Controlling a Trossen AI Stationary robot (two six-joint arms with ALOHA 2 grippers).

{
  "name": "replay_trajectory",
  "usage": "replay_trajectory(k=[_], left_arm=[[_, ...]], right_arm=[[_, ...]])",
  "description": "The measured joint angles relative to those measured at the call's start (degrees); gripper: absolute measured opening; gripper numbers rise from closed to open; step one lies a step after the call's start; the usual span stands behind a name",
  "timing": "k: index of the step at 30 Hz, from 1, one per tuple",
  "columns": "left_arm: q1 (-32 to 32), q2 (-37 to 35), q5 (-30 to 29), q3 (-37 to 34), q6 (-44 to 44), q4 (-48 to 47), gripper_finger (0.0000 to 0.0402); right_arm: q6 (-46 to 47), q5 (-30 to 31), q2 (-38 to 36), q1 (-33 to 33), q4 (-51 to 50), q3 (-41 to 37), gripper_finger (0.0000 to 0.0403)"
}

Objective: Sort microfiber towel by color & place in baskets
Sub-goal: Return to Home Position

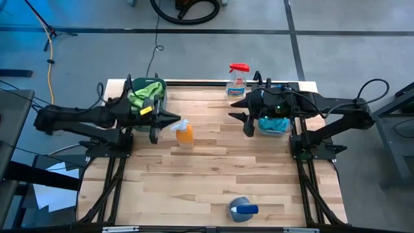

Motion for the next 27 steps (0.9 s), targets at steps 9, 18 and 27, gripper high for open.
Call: replay_trajectory(k=[9,18,27], left_arm=[[-4.38,-6.73,-3.02,-11.4,-2.9,12.69,0.0001],[-5.78,-14.1,-5.71,-22.6,-2.82,21.86,0.0],[-5.78,-21.25,-6.9,-35.69,-6.57,32.39,0.0]], right_arm=[[2.29,-0.51,0.0,0.02,-2.73,0.0,0.0148],[6.63,-6.39,-1.48,0.13,-3.78,0.0,0.0011],[12.83,-7.22,-3.51,2.29,-7.54,0.0,0.0004]])
